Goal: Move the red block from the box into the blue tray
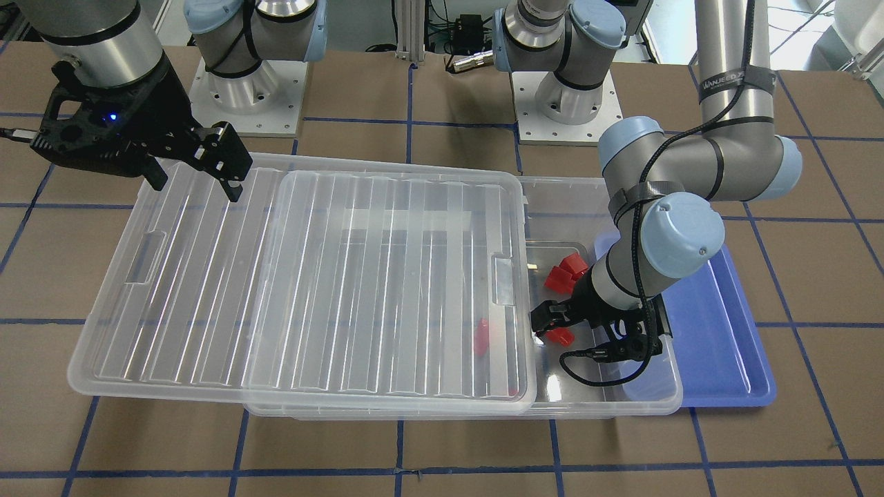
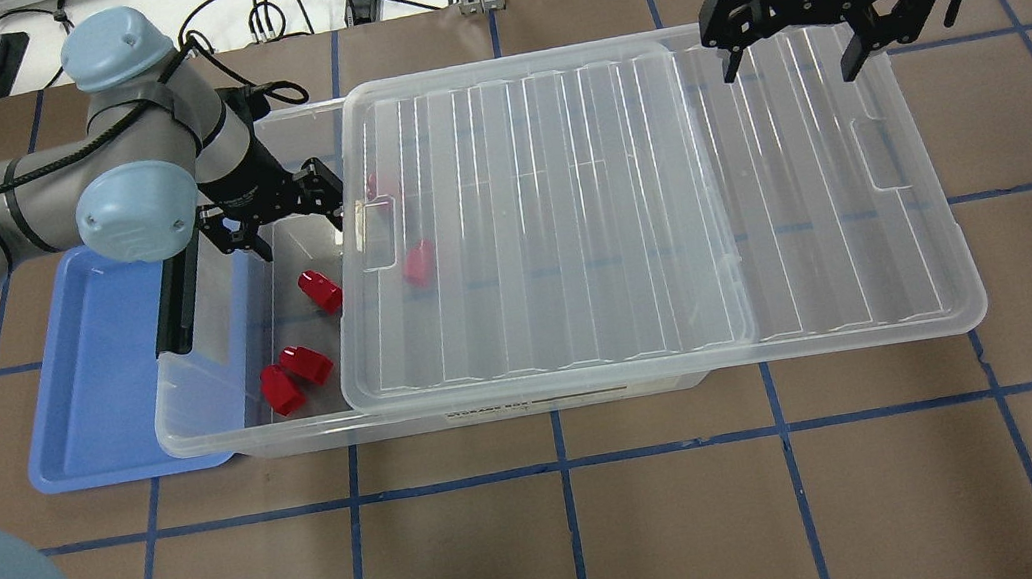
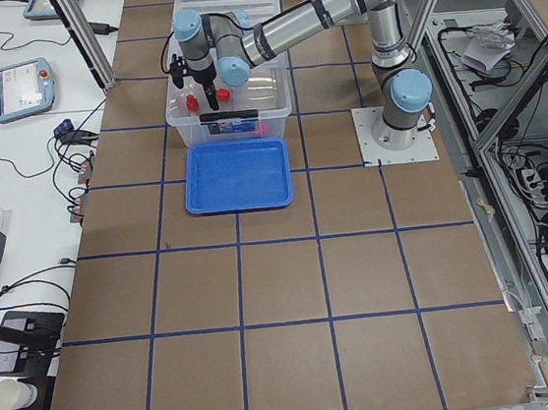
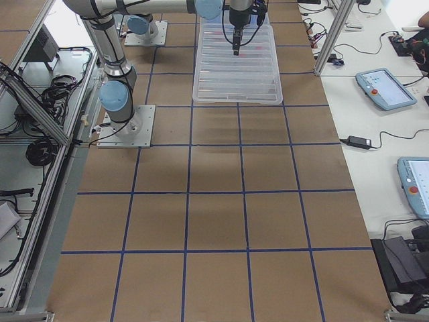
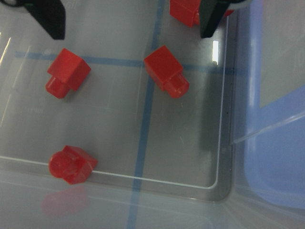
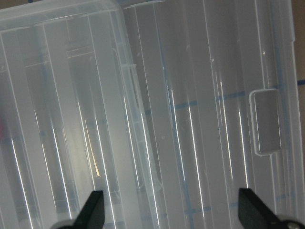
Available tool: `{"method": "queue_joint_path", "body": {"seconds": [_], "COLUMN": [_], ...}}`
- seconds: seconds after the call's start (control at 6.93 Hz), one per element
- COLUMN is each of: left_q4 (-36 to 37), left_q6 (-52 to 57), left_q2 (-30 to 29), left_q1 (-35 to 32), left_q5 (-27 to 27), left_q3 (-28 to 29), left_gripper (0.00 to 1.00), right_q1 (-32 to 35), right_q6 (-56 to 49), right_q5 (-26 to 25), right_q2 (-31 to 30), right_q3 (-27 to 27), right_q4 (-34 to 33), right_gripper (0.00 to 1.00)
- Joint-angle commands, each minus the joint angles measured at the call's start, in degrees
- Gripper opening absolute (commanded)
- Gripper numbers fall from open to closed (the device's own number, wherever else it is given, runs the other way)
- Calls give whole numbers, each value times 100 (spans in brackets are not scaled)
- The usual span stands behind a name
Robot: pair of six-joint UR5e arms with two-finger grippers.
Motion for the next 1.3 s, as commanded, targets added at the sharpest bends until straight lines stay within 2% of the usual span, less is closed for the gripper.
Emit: {"method": "queue_joint_path", "body": {"seconds": [0.0, 0.43, 0.58, 1.15], "left_q4": [100, 100, 57, 126], "left_q6": [-71, -36, -72, -230], "left_q2": [-208, -349, -411, -481], "left_q1": [1, 19, 19, 19], "left_q5": [16, 68, 530, 517], "left_q3": [-87, -104, -113, -324], "left_gripper": [100, 100, 100, 100], "right_q1": [0, -17, -17, 0], "right_q6": [-2, -11, -11, -11], "right_q5": [-52, -52, -52, -96], "right_q2": [-5, 13, 13, -5], "right_q3": [0, 0, 0, -9], "right_q4": [7, 7, 7, -2], "right_gripper": [100, 100, 100, 100]}}
